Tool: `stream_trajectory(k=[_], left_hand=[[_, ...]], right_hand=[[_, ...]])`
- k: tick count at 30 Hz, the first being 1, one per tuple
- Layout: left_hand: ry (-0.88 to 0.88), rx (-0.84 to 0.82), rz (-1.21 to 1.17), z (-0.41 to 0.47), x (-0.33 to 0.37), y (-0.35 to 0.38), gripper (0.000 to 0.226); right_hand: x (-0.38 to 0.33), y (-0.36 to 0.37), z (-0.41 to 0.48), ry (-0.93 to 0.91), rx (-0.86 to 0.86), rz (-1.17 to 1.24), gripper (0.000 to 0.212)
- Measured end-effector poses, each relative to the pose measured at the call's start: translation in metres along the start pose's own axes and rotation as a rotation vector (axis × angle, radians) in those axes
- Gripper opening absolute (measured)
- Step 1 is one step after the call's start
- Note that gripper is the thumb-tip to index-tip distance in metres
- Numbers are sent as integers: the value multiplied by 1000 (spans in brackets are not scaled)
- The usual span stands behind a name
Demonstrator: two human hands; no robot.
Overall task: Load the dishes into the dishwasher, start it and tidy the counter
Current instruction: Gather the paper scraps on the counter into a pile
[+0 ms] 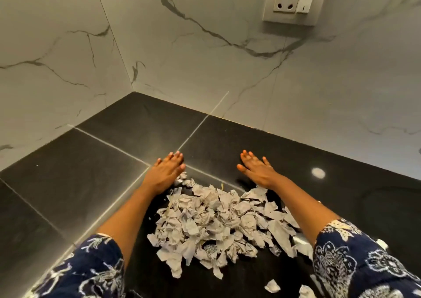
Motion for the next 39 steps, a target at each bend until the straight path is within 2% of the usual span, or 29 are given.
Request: stream_trajectory(k=[4, 6, 8, 10, 12, 14, 15, 18, 19, 22, 23, 26, 29, 31, 34, 35, 37, 39], left_hand=[[181, -84, -8, -42, 31, 20, 81], [112, -174, -166, -58, 36, 29, 77], [7, -290, -444, -76, 37, 26, 72], [-88, -321, -706, -91, 33, 10, 68], [-228, -136, -837, -111, 14, -15, 55], [-310, 30, -843, -137, -9, -22, 53], [-352, 61, -865, -150, -20, -16, 57], [-333, 128, -654, -165, -18, 6, 69], [-321, 135, -600, -162, -9, 16, 68], [-261, 148, -491, -149, 38, 33, 62], [-239, 145, -475, -145, 50, 37, 66], [-230, 129, -466, -136, 75, 44, 95], [-213, 116, -410, -140, 112, 44, 108], [-154, 97, -383, -140, 123, 49, 115], [-145, 40, -584, -141, 108, 54, 99], [-154, 28, -659, -144, 101, 54, 92], [-185, 37, -750, -157, 87, 57, 87], [-211, 46, -774, -178, 76, 64, 88]], right_hand=[[-32, 17, -32, -209, -129, -25, 65], [-43, 22, -54, -265, -170, 73, 59], [-46, 21, -74, -260, -189, 237, 57], [-30, 4, -97, -208, -66, 340, 57], [3, -16, -134, -115, 147, 390, 58], [49, -20, -188, 52, 321, 383, 76], [73, -17, -220, 153, 377, 358, 87], [111, 0, -297, 383, 447, 351, 112], [113, 6, -304, 404, 437, 357, 112], [91, 19, -278, 409, 384, 258, 72], [77, 20, -261, 372, 377, 196, 74], [48, 24, -215, 260, 445, 147, 103], [32, 22, -184, 222, 426, 206, 111], [16, 16, -171, 182, 376, 264, 104], [15, 3, -181, 213, 369, 573, 67], [22, 0, -194, 237, 402, 656, 62], [36, -1, -232, 273, 467, 725, 65], [43, 8, -278, 313, 517, 694, 82]])
Point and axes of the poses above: each hand's wrist, its own z-axis towards the middle knuckle, its own y-axis out of the palm, x = y × z, the point moved 7 cm from there along z, towards the middle knuckle, and after that the axes turned 12 degrees about -y, right-handed, at the moved point
